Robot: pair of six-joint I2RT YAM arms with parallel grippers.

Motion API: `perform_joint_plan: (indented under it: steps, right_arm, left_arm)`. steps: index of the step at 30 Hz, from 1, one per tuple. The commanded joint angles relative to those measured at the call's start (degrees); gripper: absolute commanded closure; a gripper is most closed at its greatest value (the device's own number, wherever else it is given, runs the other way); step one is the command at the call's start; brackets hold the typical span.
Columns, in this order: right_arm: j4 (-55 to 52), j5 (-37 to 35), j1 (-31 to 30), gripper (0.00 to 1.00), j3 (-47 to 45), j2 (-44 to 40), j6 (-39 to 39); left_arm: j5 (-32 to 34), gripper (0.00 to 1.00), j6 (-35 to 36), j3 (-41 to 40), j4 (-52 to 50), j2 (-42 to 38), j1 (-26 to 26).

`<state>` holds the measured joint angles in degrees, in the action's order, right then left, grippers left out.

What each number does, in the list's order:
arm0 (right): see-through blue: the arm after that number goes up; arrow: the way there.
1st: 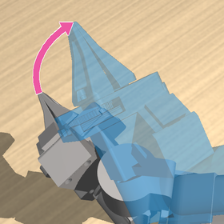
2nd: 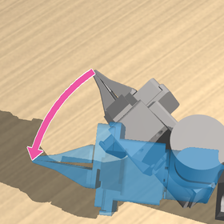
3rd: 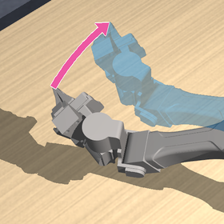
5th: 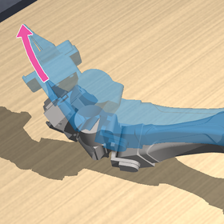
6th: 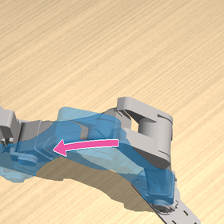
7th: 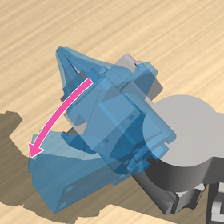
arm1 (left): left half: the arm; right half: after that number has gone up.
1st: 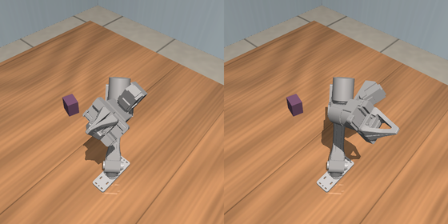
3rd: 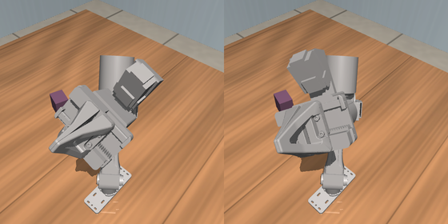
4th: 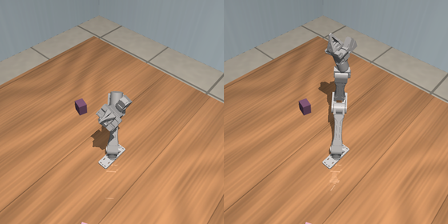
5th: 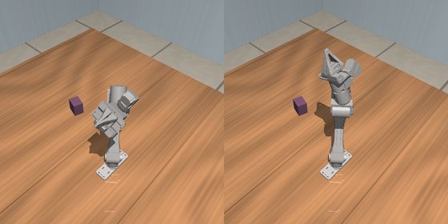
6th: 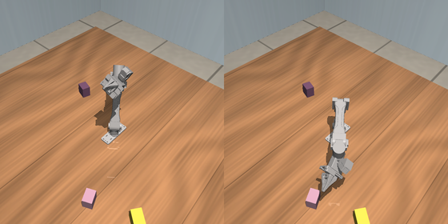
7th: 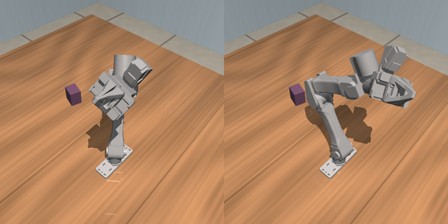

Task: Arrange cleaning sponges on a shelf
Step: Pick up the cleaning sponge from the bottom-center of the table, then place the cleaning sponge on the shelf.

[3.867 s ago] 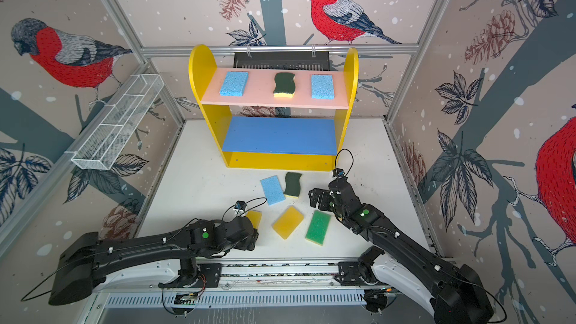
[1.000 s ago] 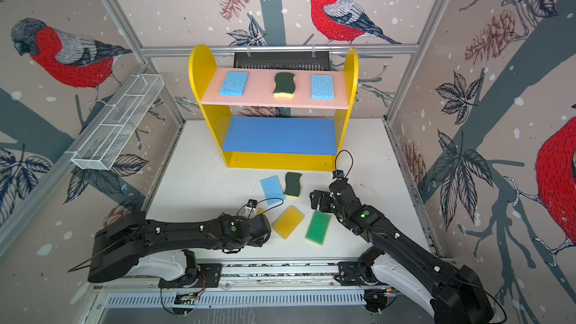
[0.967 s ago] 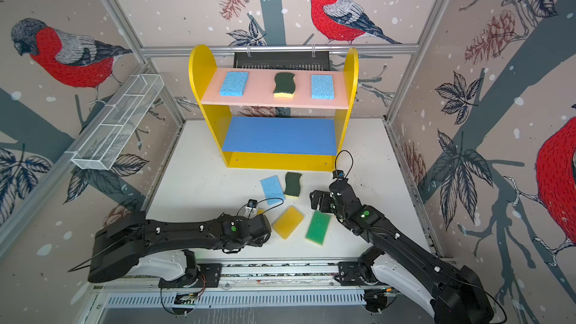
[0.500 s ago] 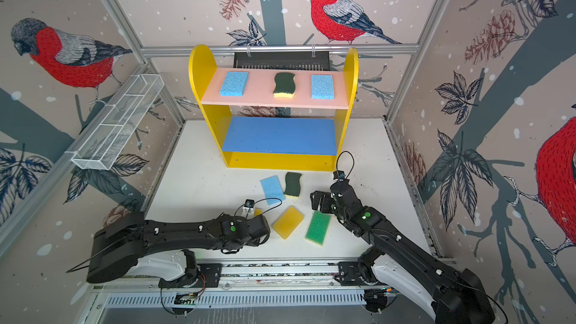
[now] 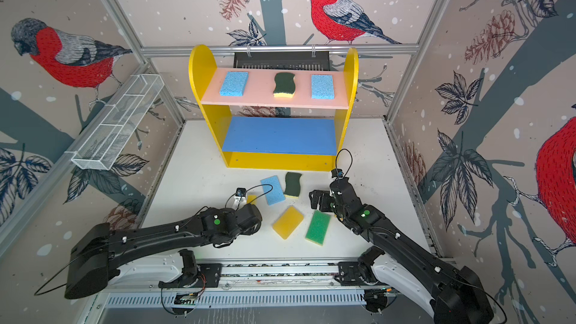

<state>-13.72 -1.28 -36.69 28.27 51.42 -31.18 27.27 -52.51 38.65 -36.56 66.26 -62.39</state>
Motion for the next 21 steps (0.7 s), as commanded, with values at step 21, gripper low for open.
perform_joint_plan:
  steps: [21]
  right_arm:
    - [2.77,4.71,-0.23,0.01,11.09,8.67,5.27]
  left_arm:
    - [1.19,0.34,32.81,14.0,16.18,4.41,22.58]
